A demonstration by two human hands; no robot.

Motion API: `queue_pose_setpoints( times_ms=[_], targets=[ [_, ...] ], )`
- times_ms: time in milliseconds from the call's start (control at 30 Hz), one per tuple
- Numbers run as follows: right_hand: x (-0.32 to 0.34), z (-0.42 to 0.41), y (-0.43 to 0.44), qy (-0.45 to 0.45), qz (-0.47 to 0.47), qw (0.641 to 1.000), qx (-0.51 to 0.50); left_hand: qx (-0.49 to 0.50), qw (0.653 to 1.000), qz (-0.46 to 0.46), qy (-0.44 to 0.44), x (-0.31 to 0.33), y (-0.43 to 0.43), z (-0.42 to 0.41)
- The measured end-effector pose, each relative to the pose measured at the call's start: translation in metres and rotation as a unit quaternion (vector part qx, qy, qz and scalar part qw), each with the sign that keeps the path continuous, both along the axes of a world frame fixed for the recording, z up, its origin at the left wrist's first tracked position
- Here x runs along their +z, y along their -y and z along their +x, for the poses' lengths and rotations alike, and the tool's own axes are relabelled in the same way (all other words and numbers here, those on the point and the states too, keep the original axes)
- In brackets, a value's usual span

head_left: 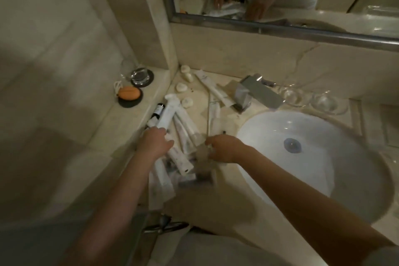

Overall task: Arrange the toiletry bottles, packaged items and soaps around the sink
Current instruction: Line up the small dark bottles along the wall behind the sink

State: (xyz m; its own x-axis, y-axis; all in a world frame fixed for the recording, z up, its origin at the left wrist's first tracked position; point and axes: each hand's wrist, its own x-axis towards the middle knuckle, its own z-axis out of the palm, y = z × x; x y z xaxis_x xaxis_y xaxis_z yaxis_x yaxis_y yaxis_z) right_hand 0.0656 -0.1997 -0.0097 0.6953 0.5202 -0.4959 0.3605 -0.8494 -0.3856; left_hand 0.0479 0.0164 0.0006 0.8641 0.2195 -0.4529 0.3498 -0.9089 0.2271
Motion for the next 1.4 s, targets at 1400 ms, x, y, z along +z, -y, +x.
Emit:
queue_pose_setpoints(
  times_ms=[1400],
  targets=[
    [-0.016,0.134,-0.116,0.271,0.256,0.926,0.054,0.302,0.87,-0.339,0.193,-0.013,-0.044,0.074]
  ],
)
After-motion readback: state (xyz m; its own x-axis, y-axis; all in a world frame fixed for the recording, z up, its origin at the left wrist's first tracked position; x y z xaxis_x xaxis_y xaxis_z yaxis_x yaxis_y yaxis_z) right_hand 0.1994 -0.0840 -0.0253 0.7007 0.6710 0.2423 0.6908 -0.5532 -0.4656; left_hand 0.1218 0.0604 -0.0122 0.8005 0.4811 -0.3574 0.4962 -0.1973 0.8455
